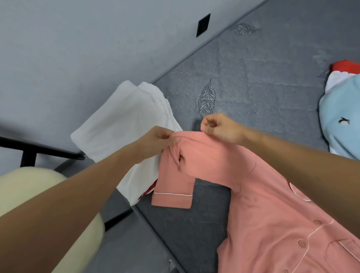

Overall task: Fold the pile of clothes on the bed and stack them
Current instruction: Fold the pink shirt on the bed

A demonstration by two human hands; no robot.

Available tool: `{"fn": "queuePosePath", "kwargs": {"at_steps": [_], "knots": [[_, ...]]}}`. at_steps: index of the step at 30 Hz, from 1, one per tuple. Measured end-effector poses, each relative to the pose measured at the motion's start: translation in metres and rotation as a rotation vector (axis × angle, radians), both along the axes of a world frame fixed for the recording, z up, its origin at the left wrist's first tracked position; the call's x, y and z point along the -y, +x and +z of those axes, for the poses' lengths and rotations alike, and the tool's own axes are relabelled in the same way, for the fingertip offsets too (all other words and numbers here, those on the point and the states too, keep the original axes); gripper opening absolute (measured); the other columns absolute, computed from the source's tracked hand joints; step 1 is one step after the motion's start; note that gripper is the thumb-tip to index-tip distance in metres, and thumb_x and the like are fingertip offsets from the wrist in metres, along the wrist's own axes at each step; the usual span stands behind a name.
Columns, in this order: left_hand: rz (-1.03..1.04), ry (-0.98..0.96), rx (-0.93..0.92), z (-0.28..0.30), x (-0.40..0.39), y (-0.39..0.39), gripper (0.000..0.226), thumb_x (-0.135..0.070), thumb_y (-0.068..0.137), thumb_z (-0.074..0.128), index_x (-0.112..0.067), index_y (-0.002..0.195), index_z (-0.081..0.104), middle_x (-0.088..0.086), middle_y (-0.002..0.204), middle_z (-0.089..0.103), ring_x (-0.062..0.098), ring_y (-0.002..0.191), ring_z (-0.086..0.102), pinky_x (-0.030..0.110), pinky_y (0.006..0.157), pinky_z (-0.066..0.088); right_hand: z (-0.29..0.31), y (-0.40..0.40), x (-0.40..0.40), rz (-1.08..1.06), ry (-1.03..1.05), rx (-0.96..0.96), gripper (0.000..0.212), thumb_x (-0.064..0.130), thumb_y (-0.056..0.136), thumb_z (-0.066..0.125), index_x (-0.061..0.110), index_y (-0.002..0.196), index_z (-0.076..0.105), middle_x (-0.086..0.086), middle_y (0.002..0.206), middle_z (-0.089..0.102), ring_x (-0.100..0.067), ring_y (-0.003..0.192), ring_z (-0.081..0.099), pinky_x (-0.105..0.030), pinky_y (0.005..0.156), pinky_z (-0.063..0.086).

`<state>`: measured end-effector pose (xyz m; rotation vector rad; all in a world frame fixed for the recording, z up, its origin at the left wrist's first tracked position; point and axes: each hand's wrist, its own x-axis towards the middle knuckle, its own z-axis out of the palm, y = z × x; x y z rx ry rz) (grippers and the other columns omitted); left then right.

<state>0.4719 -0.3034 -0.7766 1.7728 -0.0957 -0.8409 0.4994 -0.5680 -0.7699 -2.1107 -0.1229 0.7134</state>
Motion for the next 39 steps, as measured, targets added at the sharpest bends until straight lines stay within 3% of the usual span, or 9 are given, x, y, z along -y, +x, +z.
{"fn": "queuePosePath", "kwargs": {"at_steps": [5, 8, 13, 16, 19, 25, 28, 34, 39], "knots": [[0.089, 0.058, 0.143, 0.005, 0.0, -0.004, 0.039, -0.018, 0.107, 0.057, 0.001, 0.074, 0.052, 0.001, 0.067, 0.038, 0.01, 0.062, 0.035, 0.022, 0.057, 0.029, 0.006, -0.004, -0.033, 0.135, 0.0, -0.073, 0.026, 0.028, 0.095, 0.076, 0.005, 0.087, 0.071, 0.0, 0.071, 0.056, -0.01, 0.067, 0.047, -0.024, 0.062, 0.036], [0.134, 0.075, 0.14, 0.008, 0.0, -0.005, 0.036, -0.021, 0.106, 0.06, -0.003, 0.074, 0.06, 0.001, 0.068, 0.049, 0.01, 0.065, 0.044, 0.023, 0.06, 0.036, 0.011, -0.001, -0.04, 0.153, -0.002, -0.051, 0.033, 0.014, 0.099, 0.07, -0.01, 0.079, 0.06, -0.008, 0.07, 0.047, -0.018, 0.069, 0.041, -0.028, 0.061, 0.031], [-0.089, 0.109, -0.093, 0.024, -0.031, 0.005, 0.025, -0.034, 0.087, 0.085, -0.021, 0.069, 0.073, -0.005, 0.069, 0.067, 0.009, 0.062, 0.062, 0.017, 0.057, 0.046, 0.017, 0.009, -0.046, 0.139, -0.002, -0.05, 0.03, 0.011, 0.098, 0.071, 0.011, 0.071, 0.058, -0.003, 0.066, 0.046, -0.016, 0.067, 0.042, -0.029, 0.062, 0.033], [-0.206, 0.147, -0.256, 0.033, -0.053, 0.014, 0.032, -0.033, 0.081, 0.089, -0.006, 0.095, 0.08, 0.014, 0.093, 0.079, 0.022, 0.079, 0.073, 0.027, 0.067, 0.056, 0.018, 0.012, -0.049, 0.149, -0.005, -0.049, 0.035, 0.013, 0.098, 0.072, 0.015, 0.066, 0.058, -0.002, 0.065, 0.046, -0.014, 0.066, 0.042, -0.029, 0.062, 0.033], [-0.221, 0.211, -0.29, 0.041, -0.068, 0.02, 0.033, -0.033, 0.075, 0.091, -0.009, 0.095, 0.081, 0.015, 0.094, 0.078, 0.026, 0.082, 0.071, 0.035, 0.076, 0.054, 0.019, 0.015, -0.05, 0.145, -0.007, -0.058, 0.039, 0.016, 0.097, 0.073, 0.019, 0.061, 0.059, -0.005, 0.066, 0.047, -0.016, 0.066, 0.042, -0.03, 0.064, 0.033], [-0.156, 0.312, -0.276, 0.039, -0.104, 0.026, 0.024, -0.034, 0.08, 0.09, -0.02, 0.098, 0.083, 0.009, 0.099, 0.08, 0.024, 0.085, 0.076, 0.038, 0.08, 0.06, 0.016, 0.024, -0.039, 0.127, -0.048, -0.02, 0.034, 0.015, 0.098, 0.072, -0.005, 0.073, 0.06, -0.008, 0.068, 0.048, -0.017, 0.067, 0.043, -0.03, 0.064, 0.033], [-0.065, 0.354, -0.144, 0.037, -0.12, 0.027, 0.023, -0.037, 0.076, 0.092, -0.02, 0.087, 0.081, 0.002, 0.086, 0.078, 0.016, 0.075, 0.072, 0.029, 0.07, 0.056, 0.011, 0.028, -0.038, 0.126, -0.081, 0.022, 0.034, 0.016, 0.099, 0.07, -0.008, 0.077, 0.059, -0.007, 0.068, 0.049, -0.017, 0.067, 0.044, -0.031, 0.063, 0.034], [0.304, 0.254, -0.083, 0.027, -0.156, 0.024, 0.038, -0.028, 0.072, 0.094, -0.017, 0.105, 0.079, 0.0, 0.099, 0.08, 0.013, 0.088, 0.074, 0.027, 0.074, 0.059, -0.01, 0.033, -0.044, 0.057, -0.192, 0.094, 0.02, 0.021, 0.098, 0.072, 0.01, 0.081, 0.068, -0.004, 0.076, 0.066, -0.017, 0.071, 0.058, -0.04, 0.074, 0.05], [0.621, 0.222, 0.03, 0.007, -0.155, 0.009, 0.016, -0.021, 0.092, 0.08, -0.017, 0.107, 0.077, -0.002, 0.101, 0.078, 0.016, 0.093, 0.071, 0.019, 0.074, 0.059, -0.023, 0.026, -0.061, 0.052, -0.517, 0.21, 0.006, 0.028, 0.094, 0.071, 0.023, 0.091, 0.069, -0.001, 0.095, 0.071, -0.027, 0.096, 0.065, -0.035, 0.075, 0.046]]}}
